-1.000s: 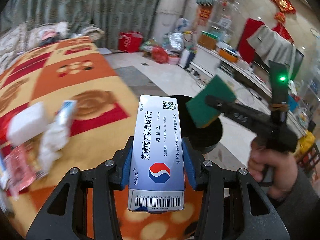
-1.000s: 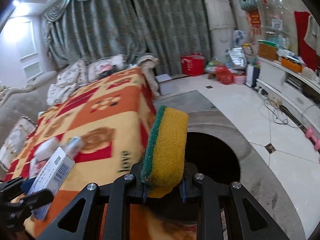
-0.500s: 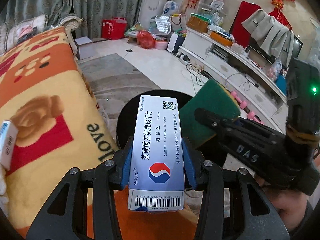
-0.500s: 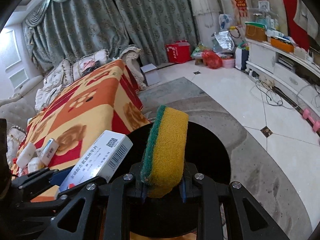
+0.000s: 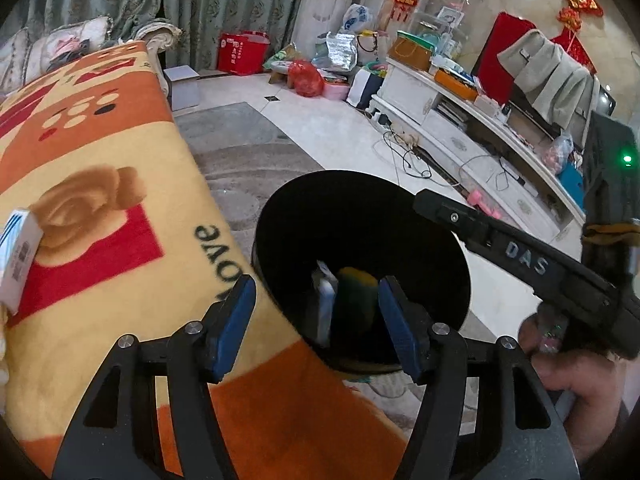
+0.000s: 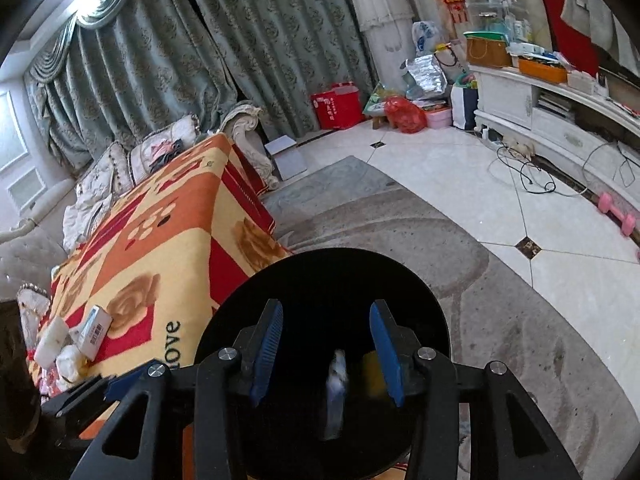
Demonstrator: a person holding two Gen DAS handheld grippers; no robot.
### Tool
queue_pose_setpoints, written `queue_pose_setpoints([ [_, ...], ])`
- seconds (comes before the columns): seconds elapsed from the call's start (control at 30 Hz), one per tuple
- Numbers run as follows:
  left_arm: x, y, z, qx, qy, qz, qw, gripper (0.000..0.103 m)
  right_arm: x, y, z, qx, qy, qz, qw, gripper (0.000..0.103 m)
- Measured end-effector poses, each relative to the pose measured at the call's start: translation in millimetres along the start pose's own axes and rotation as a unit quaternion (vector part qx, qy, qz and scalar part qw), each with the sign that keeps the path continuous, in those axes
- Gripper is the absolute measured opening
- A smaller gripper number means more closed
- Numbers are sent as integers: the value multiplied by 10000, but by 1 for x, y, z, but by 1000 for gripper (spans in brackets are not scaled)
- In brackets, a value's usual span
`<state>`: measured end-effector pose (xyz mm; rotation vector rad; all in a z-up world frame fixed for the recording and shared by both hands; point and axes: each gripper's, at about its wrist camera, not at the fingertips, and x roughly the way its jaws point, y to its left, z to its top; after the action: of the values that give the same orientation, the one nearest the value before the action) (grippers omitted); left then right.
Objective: Collect trash
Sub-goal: 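Open both tools to drop the box and sponge into the bin, then grasp the beige crumpled cloth with the left tool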
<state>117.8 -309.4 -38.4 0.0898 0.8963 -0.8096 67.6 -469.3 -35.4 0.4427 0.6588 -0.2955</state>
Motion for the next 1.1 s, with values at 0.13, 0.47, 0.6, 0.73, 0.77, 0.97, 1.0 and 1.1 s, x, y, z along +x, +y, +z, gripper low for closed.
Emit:
queue_pose_setpoints([
  [0.13,-27,10,-8,-147,-131,97,9998,63,-5,9,1,-45,-120,28,9999,43],
  [0.47,-101,30,0,-373,-627,219,9971,63,-12,51,-7,-376,-192,394,9983,44],
  [0.6,-141,30,16,-253,-981,237,9946,63,-10,66,-13,-632,-154,412,9970,43],
  [0.73,-172,33,13,-189,-1070,456,9930,63,-10,75,-18,-757,-140,450,9960,43],
  [0.77,-182,33,3,-175,-1056,517,9929,63,-10,77,-19,-780,-137,466,9958,43],
  [0.97,-224,67,-89,-552,-875,1033,9893,63,-19,91,-26,-860,-167,644,9941,43],
  [1.0,-229,76,-104,-672,-837,1119,9879,64,-20,94,-27,-899,-156,676,9935,43],
  [1.1,-240,115,-149,-1284,-762,1540,9767,64,-24,107,-35,-1112,-124,791,9906,44],
])
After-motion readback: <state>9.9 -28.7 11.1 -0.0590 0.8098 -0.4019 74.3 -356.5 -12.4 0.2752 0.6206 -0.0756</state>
